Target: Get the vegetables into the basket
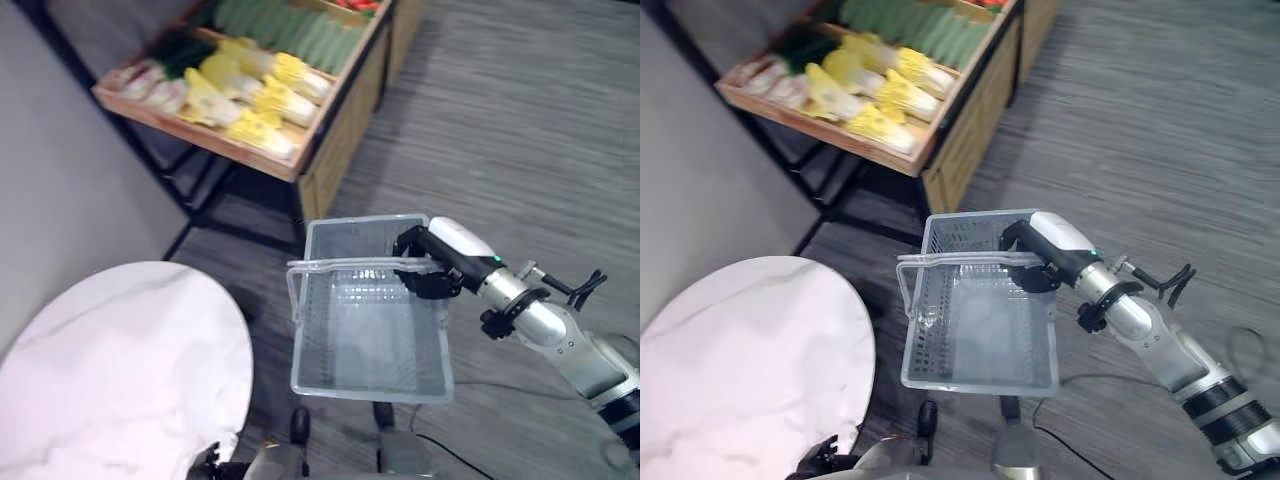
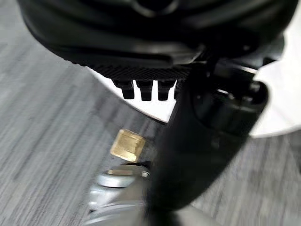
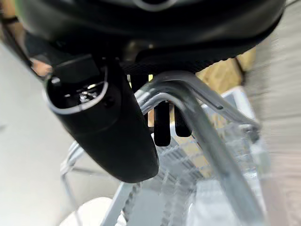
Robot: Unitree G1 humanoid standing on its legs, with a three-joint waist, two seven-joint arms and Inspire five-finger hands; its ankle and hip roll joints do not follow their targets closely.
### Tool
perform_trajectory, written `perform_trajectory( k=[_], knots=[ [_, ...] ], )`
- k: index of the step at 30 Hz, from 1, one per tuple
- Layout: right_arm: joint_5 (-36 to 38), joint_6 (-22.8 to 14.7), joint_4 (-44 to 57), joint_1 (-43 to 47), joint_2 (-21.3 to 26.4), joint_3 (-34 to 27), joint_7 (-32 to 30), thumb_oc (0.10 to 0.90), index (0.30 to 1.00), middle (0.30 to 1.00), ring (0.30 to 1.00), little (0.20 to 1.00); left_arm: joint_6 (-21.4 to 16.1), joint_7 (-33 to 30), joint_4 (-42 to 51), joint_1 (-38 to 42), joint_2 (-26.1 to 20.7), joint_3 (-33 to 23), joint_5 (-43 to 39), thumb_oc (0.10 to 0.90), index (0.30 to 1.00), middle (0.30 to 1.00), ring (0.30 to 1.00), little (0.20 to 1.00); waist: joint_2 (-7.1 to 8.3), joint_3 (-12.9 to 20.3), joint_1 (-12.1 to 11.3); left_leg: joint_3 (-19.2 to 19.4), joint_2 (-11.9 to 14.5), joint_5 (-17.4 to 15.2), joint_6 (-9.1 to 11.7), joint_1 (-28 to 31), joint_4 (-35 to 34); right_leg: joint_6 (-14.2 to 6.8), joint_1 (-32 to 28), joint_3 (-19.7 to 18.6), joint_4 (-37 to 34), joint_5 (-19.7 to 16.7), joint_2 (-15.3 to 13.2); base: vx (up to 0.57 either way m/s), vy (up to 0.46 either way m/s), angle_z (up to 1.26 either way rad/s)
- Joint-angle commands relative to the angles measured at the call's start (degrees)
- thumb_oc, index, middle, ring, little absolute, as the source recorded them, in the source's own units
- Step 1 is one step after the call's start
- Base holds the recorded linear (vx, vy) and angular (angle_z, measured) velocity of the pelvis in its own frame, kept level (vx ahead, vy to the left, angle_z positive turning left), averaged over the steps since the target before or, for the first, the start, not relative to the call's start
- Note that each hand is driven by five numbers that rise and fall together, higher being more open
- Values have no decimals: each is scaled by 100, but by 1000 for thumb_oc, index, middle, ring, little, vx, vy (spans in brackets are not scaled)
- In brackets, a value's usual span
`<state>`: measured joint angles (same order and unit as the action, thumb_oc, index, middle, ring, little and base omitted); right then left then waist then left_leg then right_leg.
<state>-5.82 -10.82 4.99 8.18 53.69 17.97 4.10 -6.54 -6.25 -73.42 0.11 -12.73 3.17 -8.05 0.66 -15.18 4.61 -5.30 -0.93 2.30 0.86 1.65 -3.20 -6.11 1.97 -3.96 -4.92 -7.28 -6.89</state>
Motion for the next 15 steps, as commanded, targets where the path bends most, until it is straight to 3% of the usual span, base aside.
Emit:
perform_trajectory(
  k=[1,5,11,12,14,15],
  knots=[
    [404,-658,695,930,52,-413,-379,400,300,300,300,300,-158,-44,-96,-161,-45,178,-69,900,1000,1000,1000,1000,-101,329,-304,361,271,-65,320,-138,129,-154,-144,28,435,671,254,6,209,-52],
    [232,-620,576,713,-105,-584,-500,400,300,300,300,300,-184,-41,-85,-151,-85,113,-44,900,1000,1000,1000,1000,-35,349,-287,871,178,-132,151,19,-51,-363,91,-353,474,472,151,0,227,-42],
    [231,-598,391,514,-366,-880,-678,400,300,300,300,300,-205,-91,-80,-140,-129,-45,-20,900,1000,1000,1000,1000,71,270,-254,1415,88,-272,26,34,31,-688,462,-536,563,121,43,-51,130,-71],
    [226,-603,353,479,-458,-990,-771,400,300,300,300,300,-197,-111,-31,-96,-184,-61,5,900,1000,1000,1000,1000,59,198,-353,1599,213,-273,19,59,20,-681,587,112,924,225,-75,-91,-1,-49],
    [198,-605,272,306,-431,-1201,-859,400,300,300,300,300,-201,-111,60,-98,-264,-102,74,900,1000,1000,1000,1000,22,216,-436,1798,364,-231,59,42,3,-592,480,956,1178,414,-344,-107,-2,-70],
    [178,-606,264,182,-415,-1327,-881,400,300,300,300,300,-190,-107,78,-93,-295,-147,66,900,1000,1000,1000,1000,21,256,-439,1869,412,-210,71,21,-2,-551,426,1167,1208,428,-440,-55,-8,-93]
  ],
)
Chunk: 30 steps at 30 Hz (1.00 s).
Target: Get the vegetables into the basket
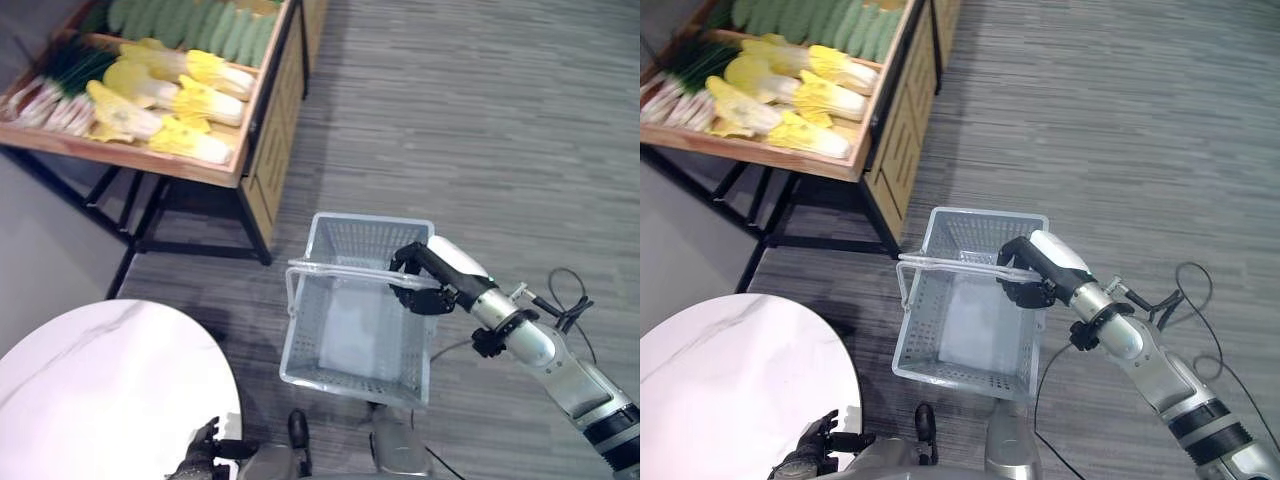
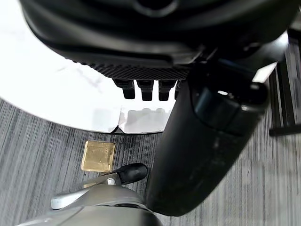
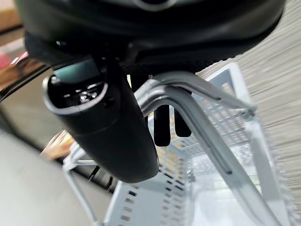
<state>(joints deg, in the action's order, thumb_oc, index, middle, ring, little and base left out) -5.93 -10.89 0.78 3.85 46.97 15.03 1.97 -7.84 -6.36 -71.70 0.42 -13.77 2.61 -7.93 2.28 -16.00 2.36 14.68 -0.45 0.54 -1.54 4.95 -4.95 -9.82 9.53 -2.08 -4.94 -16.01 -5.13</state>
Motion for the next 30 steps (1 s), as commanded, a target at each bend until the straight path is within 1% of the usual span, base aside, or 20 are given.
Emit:
perform_trajectory(
  k=[1,2,3,5,6,7,9,12,13,14,15,17,18,19,21,22,25,27,28,30],
  knots=[
    [189,-597,698,591,257,-1051,-665,400,300,300,300,300,-60,-95,-93,-126,-194,-81,53,900,1000,1000,1000,1000,-140,336,-216,-136,363,-36,312,-302,172,-180,-339,987,1214,1309,-619,-37,-19,-64],
    [193,-594,659,491,269,-1157,-673,400,300,300,300,300,-63,-96,-79,-129,-211,-111,48,900,1000,1000,1000,1000,-127,365,-208,-62,405,-30,329,-294,164,-166,-405,1113,1220,1309,-694,-20,-63,-52],
    [138,-586,551,206,247,-1420,-723,400,300,300,300,300,-68,-62,-25,-126,-227,-110,69,900,1000,1000,1000,1000,-83,438,-193,42,463,-38,365,-280,181,-182,-500,1162,1208,1267,-800,-19,-82,-53],
    [108,-585,577,81,240,-1524,-727,400,300,300,300,300,-74,-44,-9,-133,-237,-99,74,900,1000,1000,1000,1000,-61,465,-205,61,463,-57,372,-285,222,-196,-523,1127,1180,1239,-818,3,-61,-43],
    [80,-577,556,-85,206,-1658,-734,400,300,300,300,300,-79,-28,19,-116,-238,-106,116,900,1000,1000,1000,1000,-18,503,-180,80,455,-84,389,-298,273,-214,-614,1096,1067,1238,-837,11,-135,-15],
    [-21,-578,486,-296,203,-1835,-793,400,300,300,300,300,-86,-4,56,-125,-255,-132,121,900,1000,1000,1000,1000,69,557,-167,228,481,-135,431,-298,386,-261,-721,1149,701,1177,-824,19,-168,-26],
    [15,-587,384,-591,90,-1955,-785,400,300,300,300,300,-91,25,42,-160,-225,-146,150,900,1000,1000,1000,1000,102,608,-151,389,553,-105,499,-237,364,-243,-818,1102,366,1149,-690,20,-239,-66],
    [-98,-558,298,-819,64,-2039,-781,400,300,300,300,300,-98,40,66,-169,-194,-142,183,900,1000,1000,1000,1000,73,631,-109,417,601,-43,549,-183,298,-214,-858,1049,242,1168,-598,22,-151,-38],
    [-233,-509,-50,-950,2,-2022,-873,400,300,300,300,300,-114,13,143,-137,-146,-108,188,900,1000,1000,1000,1000,26,631,-62,431,654,38,604,-139,212,-193,-883,1035,140,1171,-520,11,-111,-16],
    [-237,-516,-60,-948,2,-2017,-881,400,300,300,300,300,-113,12,146,-140,-145,-106,188,900,1000,1000,1000,1000,23,631,-64,431,657,43,608,-132,202,-190,-889,1036,133,1167,-515,20,-185,-19],
    [-435,-440,-546,-1045,-95,-1983,-1064,400,300,300,300,300,-136,-17,227,-107,-86,-15,214,900,1000,1000,1000,1000,-30,631,-13,430,696,124,651,-101,127,-165,-919,1021,64,1176,-446,18,-111,-24],
    [-625,-364,-1087,-1111,-218,-1957,-1322,400,300,300,300,300,-152,-67,361,-58,-49,99,227,900,1000,1000,1000,1000,-76,630,36,429,743,202,700,-84,55,-146,-948,1017,19,1197,-391,16,-112,-8],
    [-700,-333,-1304,-1160,-297,-1958,-1428,400,300,300,300,300,-156,-104,404,-34,-33,152,266,900,1000,1000,1000,1000,-95,629,56,410,757,221,715,-82,39,-129,-960,1023,10,1205,-373,21,-90,5],
    [-825,-212,-1898,-1185,-476,-1946,-1715,400,300,300,300,300,-155,-164,510,34,11,289,341,900,1000,1000,1000,1000,-137,643,84,373,784,254,742,-78,17,-116,-991,1059,-6,1221,-349,26,-76,3],
    [-876,-124,-2546,-1194,-679,-1899,-1976,400,300,300,300,300,-161,-240,595,67,18,474,511,900,1000,1000,1000,1000,-179,654,115,340,795,260,752,-60,7,-100,-1028,1066,-6,1240,-328,20,-48,8],
    [-879,-132,-2561,-1187,-683,-1892,-1985,400,300,300,300,300,-160,-243,597,65,16,476,514,900,1000,1000,1000,1000,-178,652,116,338,796,259,753,-57,7,-99,-1032,1069,-6,1241,-327,20,-23,9],
    [-749,-31,-3934,-1141,-1022,-1730,-2328,400,300,300,300,300,-149,-372,659,80,52,699,670,900,1000,1000,1000,1000,-222,686,130,296,815,262,776,-14,-5,-67,-1104,1106,-6,1263,-304,33,-24,3],
    [-741,13,-4210,-1152,-1091,-1708,-2392,400,300,300,300,300,-145,-394,642,68,53,720,700,900,1000,1000,1000,1000,-231,697,127,286,818,257,780,-2,-5,-65,-1120,1119,-6,1267,-300,17,-6,2],
    [-554,45,-4761,-1133,-1246,-1736,-2512,400,300,300,300,300,-141,-449,607,37,55,724,716,900,1000,1000,1000,1000,-246,713,119,267,820,256,789,13,-5,-54,-1146,1125,-6,1275,-299,22,-6,7],
    [-461,44,-4994,-1111,-1320,-1722,-2547,400,300,300,300,300,-128,-482,581,23,56,714,720,900,1000,1000,1000,1000,-247,715,116,254,820,258,791,19,-5,-51,-1156,1126,-6,1277,-295,24,-11,7]
  ],
)
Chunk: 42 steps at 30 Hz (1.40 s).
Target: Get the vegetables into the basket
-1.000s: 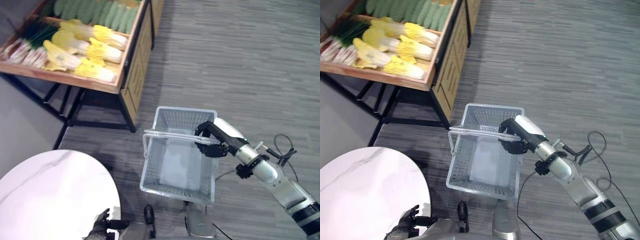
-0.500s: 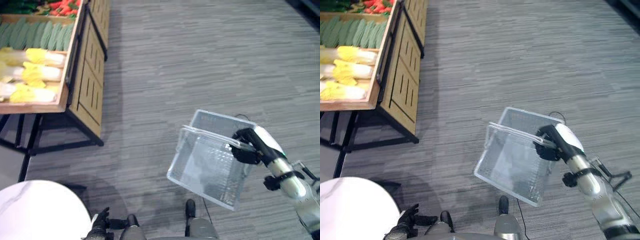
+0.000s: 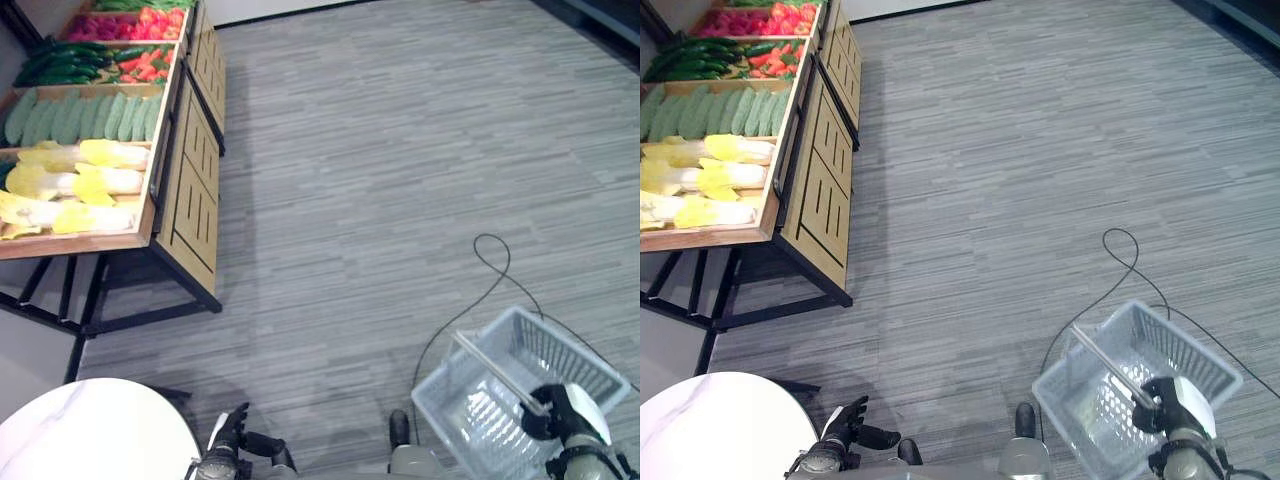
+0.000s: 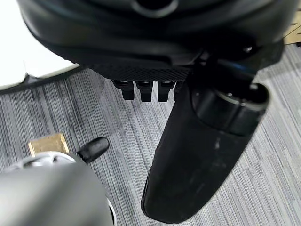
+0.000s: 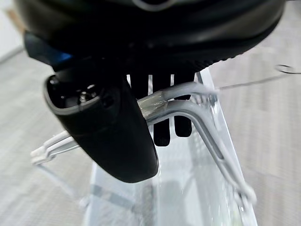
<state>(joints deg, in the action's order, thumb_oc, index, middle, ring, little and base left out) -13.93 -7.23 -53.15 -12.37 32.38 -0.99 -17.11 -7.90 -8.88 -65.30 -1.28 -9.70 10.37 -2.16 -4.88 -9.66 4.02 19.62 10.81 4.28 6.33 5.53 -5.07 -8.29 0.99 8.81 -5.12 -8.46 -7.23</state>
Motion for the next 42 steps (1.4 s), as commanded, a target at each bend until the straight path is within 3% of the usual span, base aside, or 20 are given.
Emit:
perform_trajectory(
  k=[1,4,12,15,19,25,26,29,30,31,34,36,42],
  knots=[
    [388,-299,215,509,70,-98,-674,400,300,300,300,300,-106,-267,-83,183,-340,-66,153,900,1000,1000,1000,1000,465,87,-51,-244,-308,-118,9,-32,7,-201,-310,35,12,523,-82,40,-15,4],
    [713,-286,-543,540,-121,-100,-709,400,300,300,300,300,-81,-323,-257,118,-309,-103,139,900,1000,1000,1000,1000,461,97,-64,-279,-309,-138,18,17,7,-180,-361,52,12,549,-68,26,-7,1],
    [1346,-278,-1313,716,-470,-66,-677,400,300,300,300,300,0,-467,-676,118,-197,-217,85,900,1000,1000,1000,1000,449,78,-89,-276,-292,-148,32,73,7,-150,-396,35,57,604,-36,5,-2,0],
    [1466,-251,-1463,841,-559,37,-678,400,300,300,300,300,38,-609,-660,167,-169,-224,3,900,1000,1000,1000,1000,386,-72,-103,-258,-189,-101,31,26,7,-84,-37,-9,725,833,-9,-46,-51,-1],
    [1524,-233,-1545,890,-639,146,-680,400,300,300,300,300,71,-708,-716,254,-160,-230,-55,900,1000,1000,1000,1000,345,-170,-125,-327,-112,3,79,-61,39,-21,135,38,955,967,40,-8,-94,-2],
    [1461,-306,-1340,777,-617,340,-581,400,300,300,300,300,71,-649,-662,319,-222,-152,-33,900,1000,1000,1000,1000,405,-379,-155,-647,158,213,263,-552,1139,269,-51,165,874,1146,223,56,-219,19],
    [1464,-320,-1293,760,-570,346,-566,400,300,300,300,300,61,-657,-626,334,-230,-144,-53,900,1000,1000,1000,1000,442,-445,-187,-767,160,293,265,-752,1524,339,-137,179,866,1194,222,52,-150,21],
    [1440,-317,-1210,739,-541,353,-588,400,300,300,300,300,49,-657,-637,362,-224,-122,-100,900,1000,1000,1000,1000,465,-528,-238,-1109,-20,365,239,-1037,1749,361,-235,208,849,1241,200,52,-66,17],
    [1432,-332,-1203,750,-506,351,-605,400,300,300,300,300,42,-677,-650,395,-211,-118,-154,900,1000,1000,1000,1000,484,-536,-297,-1274,-185,253,165,-1316,1474,314,-330,220,756,1250,155,129,-3,11],
    [1429,-338,-1168,742,-496,351,-622,400,300,300,300,300,34,-685,-659,386,-209,-126,-160,900,1000,1000,1000,1000,487,-516,-300,-1240,-161,267,158,-1374,1305,293,-368,222,710,1261,145,199,20,5],
    [1437,-344,-1158,756,-430,359,-643,400,300,300,300,300,43,-706,-702,396,-178,-72,-144,900,1000,1000,1000,1000,434,-500,-370,-1153,-55,662,209,-1626,742,261,-497,237,666,1321,171,152,54,8],
    [1400,-366,-1178,862,-436,436,-658,400,300,300,300,300,41,-716,-763,377,-156,-84,-147,900,1000,1000,1000,1000,386,-459,-481,-1324,-61,882,298,-1673,296,211,-687,83,642,1422,218,268,116,15],
    [1337,-320,-1156,900,-478,481,-591,400,300,300,300,300,40,-683,-793,241,-113,-51,-120,900,1000,1000,1000,1000,392,-262,-581,-1173,-161,773,207,-1417,153,61,-1014,-133,610,1556,25,252,170,-33]
  ],
)
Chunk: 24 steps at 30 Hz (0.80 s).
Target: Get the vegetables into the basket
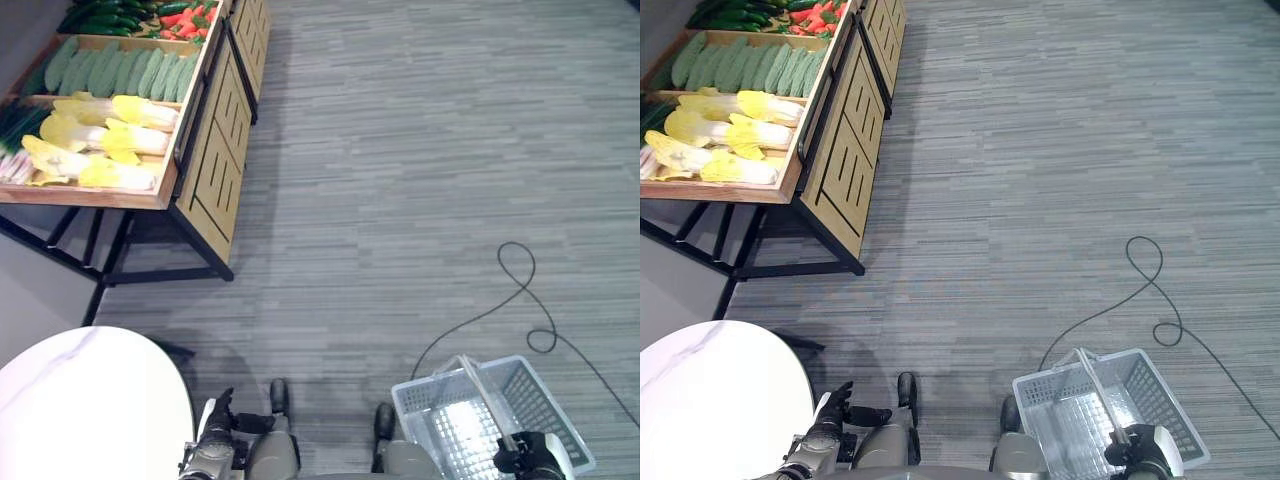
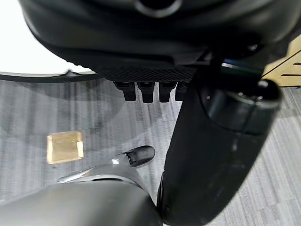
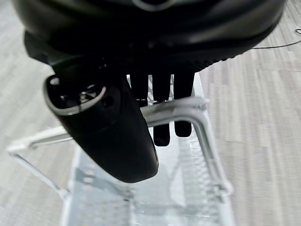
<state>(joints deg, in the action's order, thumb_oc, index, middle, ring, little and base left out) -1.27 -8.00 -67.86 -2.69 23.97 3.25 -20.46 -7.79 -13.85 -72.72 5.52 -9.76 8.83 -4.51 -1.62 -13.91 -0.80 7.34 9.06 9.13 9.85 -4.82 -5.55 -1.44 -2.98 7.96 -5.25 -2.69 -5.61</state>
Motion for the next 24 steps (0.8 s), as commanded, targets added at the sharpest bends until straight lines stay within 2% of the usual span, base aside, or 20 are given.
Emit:
perform_trajectory(
  k=[1,5,8,9,10,12,13,14,16,19,20,21,24],
  knots=[
    [83,-226,316,-35,332,71,-245,400,300,300,300,300,32,-169,-51,-434,-109,117,140,900,1000,1000,1000,1000,98,190,-123,67,-43,208,-215,-359,258,-677,-623,-75,648,975,-220,229,238,-62],
    [112,-188,189,61,228,104,-165,400,300,300,300,300,11,-125,-10,-413,-176,162,186,900,1000,1000,1000,1000,268,258,-151,213,-307,-194,-512,-367,555,-891,-551,-220,813,788,-563,199,242,-20],
    [165,-175,133,263,163,153,-187,400,300,300,300,300,-12,-135,89,-336,-242,174,122,900,1000,1000,1000,1000,373,256,-194,267,-482,-431,-669,-420,702,-1039,-302,-369,1055,446,-743,102,162,-18],
    [165,-175,133,263,163,153,-187,400,300,300,300,300,-12,-135,89,-336,-242,174,122,900,1000,1000,1000,1000,373,257,-196,268,-481,-432,-669,-421,702,-1039,-299,-371,1056,446,-744,135,254,-25],
    [150,-160,161,435,134,231,-195,400,300,300,300,300,-18,-147,143,-301,-308,166,91,900,1000,1000,1000,1000,388,194,-239,356,-572,-605,-828,-322,705,-1125,108,-404,1755,46,-835,124,244,-26],
    [143,-150,247,511,95,278,-213,400,300,300,300,300,7,-133,187,-267,-338,146,58,900,1000,1000,1000,1000,354,112,-229,397,-635,-767,-941,-170,720,-1101,396,-384,2360,-220,-849,126,217,-46],
    [143,-149,248,512,94,278,-213,400,300,300,300,300,7,-132,186,-265,-338,145,58,900,1000,1000,1000,1000,358,106,-234,404,-639,-770,-943,-165,722,-1104,400,-393,2373,-213,-854,137,149,-45],
    [153,-138,261,537,63,295,-186,400,300,300,300,300,29,-90,131,-206,-387,124,60,900,1000,1000,1000,1000,320,40,-161,409,-662,-871,-983,46,688,-1060,707,-364,2653,-355,-783,140,124,-14],
    [163,-137,278,554,59,295,-182,400,300,300,300,300,23,-93,145,-202,-401,130,67,900,1000,1000,1000,1000,281,-6,-130,418,-648,-907,-982,146,662,-1008,916,-348,2709,-299,-701,121,90,11],
    [168,-157,299,592,70,312,-176,400,300,300,300,300,19,-102,96,-168,-436,103,82,900,1000,1000,1000,1000,243,-103,-67,394,-636,-971,-964,322,624,-926,1229,-176,2531,-115,-599,209,-40,10],
    [199,-187,471,628,76,324,-235,400,300,300,300,300,25,-117,-90,-57,-477,29,136,900,1000,1000,1000,1000,315,-241,173,210,-655,-1232,-807,738,604,-1036,1581,-182,1174,-278,-567,453,-202,20],
    [181,-191,555,579,75,329,-239,400,300,300,300,300,22,-120,-115,-54,-465,16,152,900,1000,1000,1000,1000,340,-228,234,162,-652,-1280,-770,808,619,-1079,1648,-334,967,-374,-582,456,-202,11],
    [203,-185,528,472,88,288,-204,400,300,300,300,300,25,-88,-148,-82,-400,15,144,900,1000,1000,1000,1000,345,-174,304,20,-637,-1408,-692,1009,657,-1112,1653,-438,863,-507,-567,269,-167,25]
  ],
)
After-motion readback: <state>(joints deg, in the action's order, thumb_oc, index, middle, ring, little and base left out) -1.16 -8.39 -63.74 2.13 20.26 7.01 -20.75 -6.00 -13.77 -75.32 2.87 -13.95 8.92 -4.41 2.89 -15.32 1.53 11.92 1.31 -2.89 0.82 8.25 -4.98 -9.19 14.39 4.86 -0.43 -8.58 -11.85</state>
